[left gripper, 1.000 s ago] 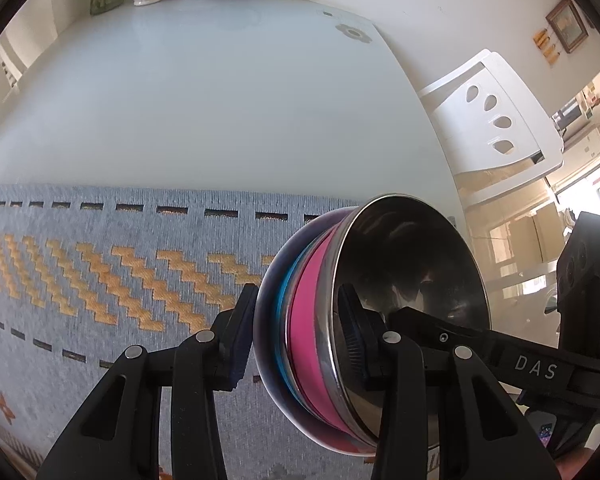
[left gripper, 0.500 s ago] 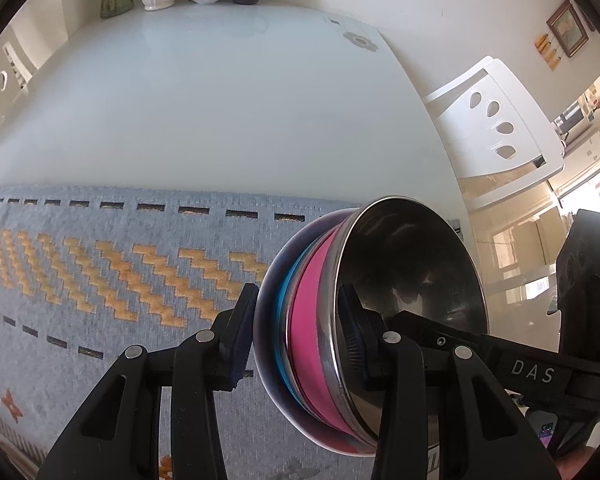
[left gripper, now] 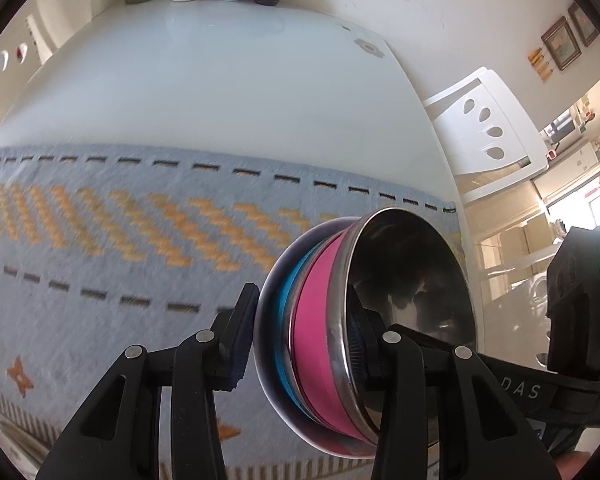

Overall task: Organize plates and bowls
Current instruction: 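Lift and carry the bowl-and-plate stack with both grippers toward the hexagonal plates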

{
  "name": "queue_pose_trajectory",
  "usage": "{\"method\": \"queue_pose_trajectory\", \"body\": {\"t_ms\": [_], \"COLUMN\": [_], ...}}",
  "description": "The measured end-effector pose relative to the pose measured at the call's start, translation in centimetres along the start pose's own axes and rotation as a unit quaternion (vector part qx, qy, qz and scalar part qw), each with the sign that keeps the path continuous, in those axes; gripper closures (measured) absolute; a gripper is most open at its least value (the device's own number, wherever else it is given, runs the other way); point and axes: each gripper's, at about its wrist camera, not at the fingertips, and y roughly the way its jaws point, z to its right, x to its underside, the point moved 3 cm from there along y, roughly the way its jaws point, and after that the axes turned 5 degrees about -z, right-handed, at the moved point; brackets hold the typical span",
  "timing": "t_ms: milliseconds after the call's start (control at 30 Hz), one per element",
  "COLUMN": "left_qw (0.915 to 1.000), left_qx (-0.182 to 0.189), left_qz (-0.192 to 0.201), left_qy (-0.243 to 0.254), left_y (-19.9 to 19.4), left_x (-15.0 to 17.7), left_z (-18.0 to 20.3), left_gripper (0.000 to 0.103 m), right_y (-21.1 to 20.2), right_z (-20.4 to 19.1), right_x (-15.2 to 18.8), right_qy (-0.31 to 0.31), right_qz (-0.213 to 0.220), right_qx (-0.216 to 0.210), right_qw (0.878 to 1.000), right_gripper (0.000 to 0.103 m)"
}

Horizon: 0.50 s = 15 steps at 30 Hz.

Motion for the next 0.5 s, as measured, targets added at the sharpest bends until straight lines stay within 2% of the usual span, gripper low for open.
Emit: {"method": "queue_pose_trajectory", "body": {"t_ms": [300,500], "left_qw": [1.0,0.9999], "left_qx": [0.0,-0.007], "left_qz": [-0.001,0.005], "left_qy": [-0.007,-0.006], "left_y": [-4.2,-6.8], "left_x": [4.4,6.1], "left_z": [-4.6,-7.0], "left_gripper": [0.066,0.066], "right_y": [0.9,1.9], "right_z": [-3.8,-6.5], "right_x": [5.3,8.7], "right_qy": [-0.018,-0.022], "right_qz": [-0.002,-0.01], "right_qx": [0.006,0.002], "right_qw": [1.0,1.0], "right_gripper": [0.066,0.066]}}
